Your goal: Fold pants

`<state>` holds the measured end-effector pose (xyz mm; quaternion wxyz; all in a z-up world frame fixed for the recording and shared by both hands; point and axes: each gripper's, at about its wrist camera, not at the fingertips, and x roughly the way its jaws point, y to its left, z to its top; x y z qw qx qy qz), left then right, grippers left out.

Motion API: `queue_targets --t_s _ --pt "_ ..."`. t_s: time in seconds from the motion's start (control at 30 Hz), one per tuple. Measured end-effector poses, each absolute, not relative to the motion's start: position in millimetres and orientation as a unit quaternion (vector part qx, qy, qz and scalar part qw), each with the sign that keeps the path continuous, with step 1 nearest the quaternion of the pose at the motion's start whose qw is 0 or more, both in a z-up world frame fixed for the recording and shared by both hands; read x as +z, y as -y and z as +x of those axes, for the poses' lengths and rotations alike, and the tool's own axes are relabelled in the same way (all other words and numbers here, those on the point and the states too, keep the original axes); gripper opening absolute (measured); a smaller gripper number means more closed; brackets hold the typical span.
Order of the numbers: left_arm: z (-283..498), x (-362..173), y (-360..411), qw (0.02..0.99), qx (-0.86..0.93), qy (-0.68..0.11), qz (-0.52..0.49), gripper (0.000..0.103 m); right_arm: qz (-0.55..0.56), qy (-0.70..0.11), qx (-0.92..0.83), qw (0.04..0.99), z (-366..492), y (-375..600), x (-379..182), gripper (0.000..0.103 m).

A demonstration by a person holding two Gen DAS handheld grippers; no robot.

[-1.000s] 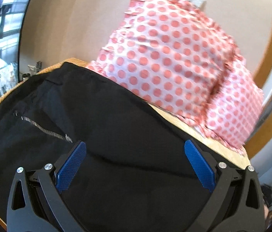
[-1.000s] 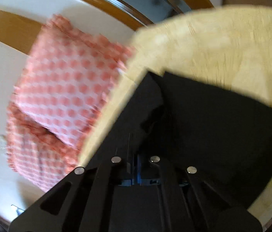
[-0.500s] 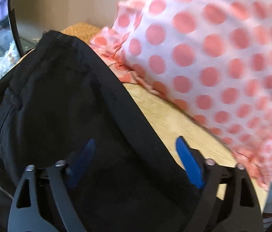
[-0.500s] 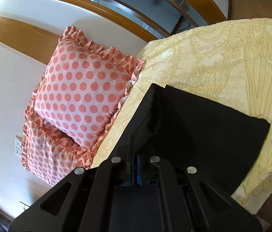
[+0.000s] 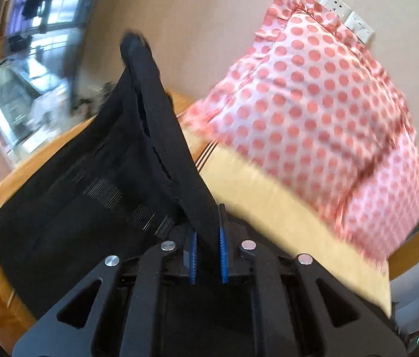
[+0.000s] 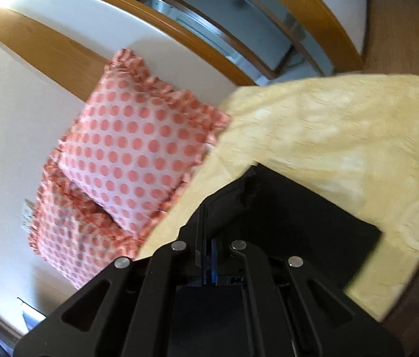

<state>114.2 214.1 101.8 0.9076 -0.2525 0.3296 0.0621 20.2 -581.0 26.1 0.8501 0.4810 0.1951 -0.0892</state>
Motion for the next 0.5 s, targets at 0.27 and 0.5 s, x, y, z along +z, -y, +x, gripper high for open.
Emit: queue_targets --t_s 0.27,0.5 --pt "31.7 27.0 -222.0 0.876 0.095 -0.376 -0.286 0.011 0.501 -0.232 -0.107 0.827 11.0 584.3 -3.9 0.002" --pt "26.0 24.7 -215.1 0.883 0.089 -0.364 -0.284 0.011 0.526 -0.213 -0.113 0.816 -9.8 591.4 -3.7 0.002"
